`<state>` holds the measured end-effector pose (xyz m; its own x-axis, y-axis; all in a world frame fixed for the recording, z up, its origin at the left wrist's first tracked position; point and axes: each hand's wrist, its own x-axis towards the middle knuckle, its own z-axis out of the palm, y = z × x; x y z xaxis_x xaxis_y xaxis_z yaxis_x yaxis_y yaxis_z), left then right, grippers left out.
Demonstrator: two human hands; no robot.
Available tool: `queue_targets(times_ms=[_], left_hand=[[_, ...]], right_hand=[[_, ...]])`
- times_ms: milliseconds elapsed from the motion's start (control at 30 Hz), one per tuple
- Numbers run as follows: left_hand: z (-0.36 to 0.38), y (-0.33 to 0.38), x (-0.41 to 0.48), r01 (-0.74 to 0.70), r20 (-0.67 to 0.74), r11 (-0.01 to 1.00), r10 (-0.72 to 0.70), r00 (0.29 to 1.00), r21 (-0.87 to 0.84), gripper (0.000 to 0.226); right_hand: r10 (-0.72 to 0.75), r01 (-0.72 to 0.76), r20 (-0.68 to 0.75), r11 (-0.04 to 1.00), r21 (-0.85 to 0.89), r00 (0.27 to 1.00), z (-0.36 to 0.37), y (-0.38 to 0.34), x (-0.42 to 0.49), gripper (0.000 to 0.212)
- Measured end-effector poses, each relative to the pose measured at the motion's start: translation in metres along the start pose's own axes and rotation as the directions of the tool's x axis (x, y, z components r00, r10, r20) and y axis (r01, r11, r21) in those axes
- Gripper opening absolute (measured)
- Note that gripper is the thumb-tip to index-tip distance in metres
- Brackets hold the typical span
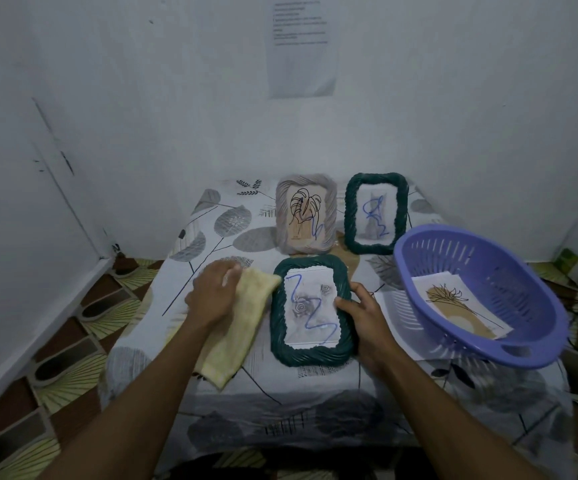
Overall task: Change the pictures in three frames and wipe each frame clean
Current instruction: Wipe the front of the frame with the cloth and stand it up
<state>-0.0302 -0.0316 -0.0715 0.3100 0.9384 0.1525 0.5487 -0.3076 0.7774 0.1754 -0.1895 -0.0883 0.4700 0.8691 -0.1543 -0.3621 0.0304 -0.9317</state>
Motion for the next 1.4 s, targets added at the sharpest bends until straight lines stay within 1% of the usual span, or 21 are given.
queue_targets(times_ms=[33, 67, 100, 133, 200, 267, 400, 467, 500, 533, 567, 633, 700, 767, 867, 933, 1033, 1133, 1233, 1333, 1400], left_hand=[[0.001, -0.008, 0.002, 0.048, 0.034, 0.959, -0.060, 0.998, 0.278, 0.056], [0.005, -0.017, 0.003, 0.072, 0.050, 0.884, -0.107, 0.993, 0.462, 0.054], [0.009, -0.026, 0.002, 0.068, 0.049, 0.838, -0.112, 0.993, 0.542, 0.048], [0.012, -0.029, 0.000, 0.042, 0.034, 0.841, -0.071, 0.997, 0.539, 0.040], [0.016, -0.028, -0.002, -0.025, -0.043, 0.902, 0.048, 0.998, 0.432, 0.023], [0.016, -0.023, -0.003, -0.094, -0.089, 0.908, 0.143, 0.986, 0.409, 0.013], [0.006, -0.003, -0.007, -0.175, -0.165, 0.848, 0.292, 0.942, 0.501, 0.024], [-0.002, 0.013, -0.009, -0.158, -0.237, 0.854, 0.309, 0.921, 0.496, 0.023], [-0.006, 0.022, -0.009, -0.154, -0.255, 0.882, 0.289, 0.923, 0.444, 0.022], [-0.011, 0.034, -0.010, -0.168, -0.246, 0.935, 0.251, 0.936, 0.314, 0.023], [-0.014, 0.045, -0.010, -0.182, -0.193, 0.978, 0.199, 0.961, 0.099, 0.024], [-0.018, 0.070, -0.016, -0.119, -0.011, 0.941, 0.122, 0.993, -0.317, 0.024], [-0.014, 0.090, -0.024, -0.094, 0.108, 0.872, 0.165, 0.980, -0.480, 0.021], [0.001, 0.101, -0.035, -0.089, 0.172, 0.835, 0.214, 0.961, -0.543, 0.015], [0.033, 0.090, -0.046, -0.160, 0.074, 0.922, 0.198, 0.977, -0.353, 0.017], [0.047, 0.073, -0.051, -0.160, 0.071, 0.967, 0.177, 0.982, -0.197, 0.017], [0.056, 0.056, -0.051, -0.174, 0.028, 0.984, 0.174, 0.984, -0.025, 0.028], [0.057, 0.049, -0.045, -0.066, -0.068, 0.998, 0.066, 0.995, 0.003, 0.038], [0.059, 0.044, -0.041, 0.083, 0.002, 0.995, -0.083, 0.997, 0.051, 0.043], [0.060, 0.041, -0.043, 0.106, 0.049, 0.994, -0.108, 0.993, 0.038, 0.033], [0.059, 0.039, -0.040, 0.113, 0.054, 0.992, -0.116, 0.992, 0.051, 0.037]], right_hand=[[-0.004, 0.005, -0.008, 1.000, 0.005, 1.000, 0.000, 0.000, 0.000, 0.022], [-0.008, 0.008, -0.015, 1.000, 0.009, 1.000, -0.001, -0.001, -0.001, 0.021], [-0.011, 0.011, -0.018, 1.000, 0.012, 1.000, -0.001, 0.000, -0.002, 0.021], [-0.014, 0.014, -0.019, 1.000, 0.015, 1.000, -0.001, 0.000, -0.002, 0.021], [-0.018, 0.019, -0.026, 1.000, 0.023, 0.999, -0.001, 0.000, -0.003, 0.020], [-0.015, 0.016, -0.048, 0.999, 0.032, 0.999, -0.001, -0.002, -0.002, 0.020], [-0.024, 0.027, -0.119, 0.999, 0.029, 0.993, -0.006, -0.007, -0.002, 0.019], [-0.045, 0.048, -0.170, 0.999, 0.011, 0.984, -0.009, -0.014, -0.002, 0.020], [-0.066, 0.067, -0.194, 0.998, -0.003, 0.979, -0.010, -0.019, -0.003, 0.021], [-0.093, 0.090, -0.214, 0.996, -0.023, 0.972, -0.011, -0.026, -0.004, 0.023], [-0.121, 0.114, -0.224, 0.993, -0.041, 0.967, -0.011, -0.032, -0.005, 0.023], [-0.152, 0.146, -0.210, 0.988, -0.046, 0.966, -0.011, -0.041, -0.007, 0.023], [-0.159, 0.151, -0.162, 0.987, -0.058, 0.974, -0.008, -0.046, -0.012, 0.023], [-0.163, 0.151, -0.115, 0.983, -0.105, 0.980, -0.004, -0.046, -0.016, 0.023], [-0.151, 0.138, -0.079, 0.979, -0.152, 0.985, 0.001, -0.038, -0.021, 0.022], [-0.116, 0.103, -0.069, 0.980, -0.170, 0.991, 0.001, -0.029, -0.023, 0.021], [-0.073, 0.060, -0.075, 0.985, -0.165, 0.995, -0.002, -0.018, -0.025, 0.019], [-0.067, 0.056, -0.086, 0.991, -0.120, 0.994, -0.004, -0.015, -0.023, 0.020], [-0.068, 0.056, -0.089, 0.990, -0.130, 0.994, -0.005, -0.015, -0.020, 0.021], [-0.075, 0.059, -0.103, 0.987, -0.150, 0.992, -0.006, -0.014, -0.019, 0.020], [-0.089, 0.071, -0.118, 0.986, -0.153, 0.989, -0.006, -0.016, -0.021, 0.020]])
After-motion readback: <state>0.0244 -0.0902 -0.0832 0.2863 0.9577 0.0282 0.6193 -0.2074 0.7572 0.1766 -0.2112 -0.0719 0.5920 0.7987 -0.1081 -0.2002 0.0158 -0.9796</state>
